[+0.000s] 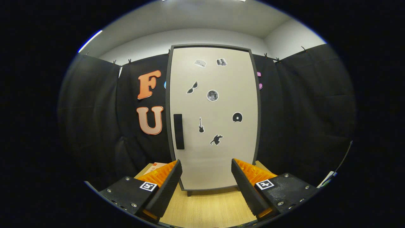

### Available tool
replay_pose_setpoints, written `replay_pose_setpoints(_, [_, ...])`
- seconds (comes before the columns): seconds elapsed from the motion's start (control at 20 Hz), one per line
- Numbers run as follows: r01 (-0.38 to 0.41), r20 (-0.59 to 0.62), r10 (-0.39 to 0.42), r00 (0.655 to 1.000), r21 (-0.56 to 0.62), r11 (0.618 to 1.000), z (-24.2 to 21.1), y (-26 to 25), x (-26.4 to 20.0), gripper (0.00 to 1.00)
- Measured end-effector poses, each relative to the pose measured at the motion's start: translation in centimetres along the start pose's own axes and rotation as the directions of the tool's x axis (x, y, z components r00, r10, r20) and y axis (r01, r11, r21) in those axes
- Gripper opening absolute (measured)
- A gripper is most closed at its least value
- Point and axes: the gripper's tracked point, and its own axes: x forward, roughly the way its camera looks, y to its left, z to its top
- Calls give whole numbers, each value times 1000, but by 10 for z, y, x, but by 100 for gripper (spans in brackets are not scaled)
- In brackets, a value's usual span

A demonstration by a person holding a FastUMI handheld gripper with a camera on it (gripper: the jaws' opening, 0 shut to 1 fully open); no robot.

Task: Open the shoe cabinet door, grab the shoes and put them into the shoe cabinet, then close the shoe cabinet door.

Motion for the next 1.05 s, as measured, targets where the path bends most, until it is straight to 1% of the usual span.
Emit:
replay_pose_setpoints(0.25, [34,17,-34,999,-11,999,6,-21,-53,98])
replay_pose_setpoints(0.45, [47,26,-46,999,-24,999,8,-32,-77,97])
replay_pose_setpoints(0.65, [38,30,-37,999,-30,999,8,-33,-85,97])
replay_pose_setpoints(1.05, [7,35,-6,999,-44,999,13,-28,-84,97])
